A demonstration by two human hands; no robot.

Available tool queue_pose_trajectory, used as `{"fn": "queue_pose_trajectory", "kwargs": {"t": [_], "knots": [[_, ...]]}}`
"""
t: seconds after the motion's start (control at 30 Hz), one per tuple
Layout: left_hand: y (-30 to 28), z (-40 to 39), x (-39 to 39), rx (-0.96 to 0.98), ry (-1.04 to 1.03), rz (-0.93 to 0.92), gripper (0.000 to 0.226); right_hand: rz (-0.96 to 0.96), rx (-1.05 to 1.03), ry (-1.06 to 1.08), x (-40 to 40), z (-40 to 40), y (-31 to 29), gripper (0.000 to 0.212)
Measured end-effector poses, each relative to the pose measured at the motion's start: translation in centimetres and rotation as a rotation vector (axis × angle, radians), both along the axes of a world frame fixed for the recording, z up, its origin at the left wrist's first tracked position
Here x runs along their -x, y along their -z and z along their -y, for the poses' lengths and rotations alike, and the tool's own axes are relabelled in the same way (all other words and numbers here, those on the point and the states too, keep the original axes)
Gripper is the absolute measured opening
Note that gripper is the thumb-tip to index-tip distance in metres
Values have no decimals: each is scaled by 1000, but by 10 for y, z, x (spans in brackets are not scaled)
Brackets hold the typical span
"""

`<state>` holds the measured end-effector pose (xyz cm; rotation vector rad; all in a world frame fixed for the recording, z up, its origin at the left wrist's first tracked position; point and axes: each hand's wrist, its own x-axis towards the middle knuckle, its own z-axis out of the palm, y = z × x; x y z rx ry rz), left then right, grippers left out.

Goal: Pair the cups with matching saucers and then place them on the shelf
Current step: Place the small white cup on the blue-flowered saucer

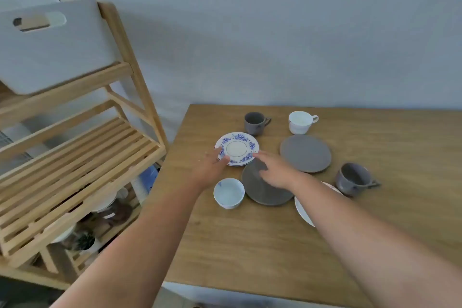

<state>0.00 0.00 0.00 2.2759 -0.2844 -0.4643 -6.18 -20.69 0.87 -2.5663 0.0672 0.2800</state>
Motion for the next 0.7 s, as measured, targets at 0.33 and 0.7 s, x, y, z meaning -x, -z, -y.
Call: {"fn": "queue_pose_trajectory", "kwargs": {"t": [0.33, 0.7], "knots": [[44, -37, 68, 320, 62, -209, 124, -34, -98, -208, 46, -32, 39, 95], [53, -50, 74, 277, 36, -146, 90, -16, -415, -55, 49, -43, 56, 72]]}}
